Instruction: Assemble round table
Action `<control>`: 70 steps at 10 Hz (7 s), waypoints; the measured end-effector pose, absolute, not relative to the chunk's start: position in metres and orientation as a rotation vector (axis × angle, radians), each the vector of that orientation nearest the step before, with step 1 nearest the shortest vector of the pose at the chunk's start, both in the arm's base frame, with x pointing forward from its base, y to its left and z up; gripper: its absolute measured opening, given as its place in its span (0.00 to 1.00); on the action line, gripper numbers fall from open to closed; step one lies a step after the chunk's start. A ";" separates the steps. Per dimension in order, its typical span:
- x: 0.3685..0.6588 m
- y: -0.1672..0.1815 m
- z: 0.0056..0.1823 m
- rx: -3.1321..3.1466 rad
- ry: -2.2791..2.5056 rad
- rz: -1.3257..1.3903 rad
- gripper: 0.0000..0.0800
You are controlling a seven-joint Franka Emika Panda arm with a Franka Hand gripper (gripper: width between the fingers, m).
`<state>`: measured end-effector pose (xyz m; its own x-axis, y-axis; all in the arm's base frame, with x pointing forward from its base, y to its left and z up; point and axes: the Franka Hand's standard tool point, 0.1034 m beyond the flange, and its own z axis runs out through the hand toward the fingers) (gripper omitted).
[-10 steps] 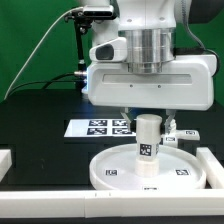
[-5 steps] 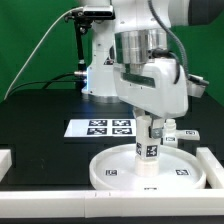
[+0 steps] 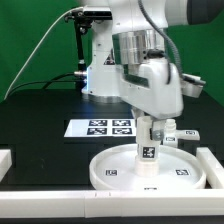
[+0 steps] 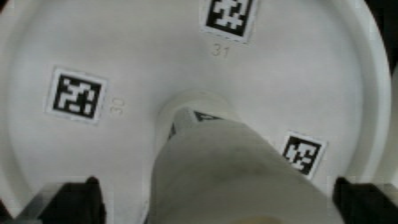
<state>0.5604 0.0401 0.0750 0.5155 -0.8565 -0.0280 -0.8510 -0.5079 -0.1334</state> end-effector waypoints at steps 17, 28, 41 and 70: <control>0.561 0.037 0.075 -2.758 1.326 -0.068 0.51; 0.558 0.041 0.071 -2.646 1.490 -0.032 0.80; 0.567 0.034 0.075 -2.929 0.931 -0.135 0.50; 0.564 0.033 0.072 -2.757 1.315 -0.093 0.50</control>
Offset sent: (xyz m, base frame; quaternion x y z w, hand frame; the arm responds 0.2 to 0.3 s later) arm 0.0000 0.0000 0.0000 0.0000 0.0000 -0.1938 0.9810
